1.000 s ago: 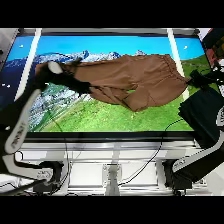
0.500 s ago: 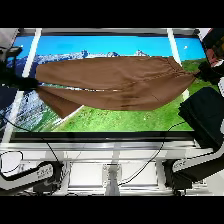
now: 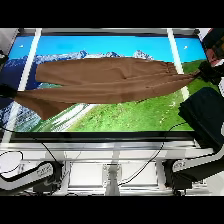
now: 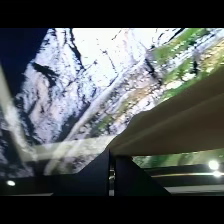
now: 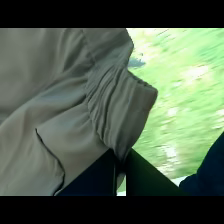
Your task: Fold the clothes and pants, and hang the long-sleeved shirts on hangers.
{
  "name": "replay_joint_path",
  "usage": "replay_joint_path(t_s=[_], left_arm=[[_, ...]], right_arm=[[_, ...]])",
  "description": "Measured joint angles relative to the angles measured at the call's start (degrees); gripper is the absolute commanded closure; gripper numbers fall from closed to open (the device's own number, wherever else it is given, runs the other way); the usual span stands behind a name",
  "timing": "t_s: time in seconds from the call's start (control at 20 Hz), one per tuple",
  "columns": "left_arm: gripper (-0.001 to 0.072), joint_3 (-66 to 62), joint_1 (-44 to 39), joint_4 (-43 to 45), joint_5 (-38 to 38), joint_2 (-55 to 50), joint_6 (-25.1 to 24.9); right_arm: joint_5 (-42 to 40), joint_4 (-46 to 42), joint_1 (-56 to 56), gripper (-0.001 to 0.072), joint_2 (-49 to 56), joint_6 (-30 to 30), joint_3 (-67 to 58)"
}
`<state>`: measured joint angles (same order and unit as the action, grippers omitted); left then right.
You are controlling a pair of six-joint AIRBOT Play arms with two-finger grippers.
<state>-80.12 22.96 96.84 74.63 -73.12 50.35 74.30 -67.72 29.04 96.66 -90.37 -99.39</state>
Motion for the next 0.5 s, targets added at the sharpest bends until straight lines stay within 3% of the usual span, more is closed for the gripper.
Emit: replay_joint_path(t_s=[0.3, 0.5], left_arm=[[0.0694, -0.02, -1.44, 1.75, -10.62, 1.97, -2.36], [0.0694, -0.07, -2.05, 2.10, -24.04, 6.03, -2.62]], right_arm=[[-0.66, -0.35, -2.38, 0.0682, -0.02, 0.31, 0.00], [-1.49, -1.07, -3.30, 0.0682, -0.04, 0.17, 0.00]])
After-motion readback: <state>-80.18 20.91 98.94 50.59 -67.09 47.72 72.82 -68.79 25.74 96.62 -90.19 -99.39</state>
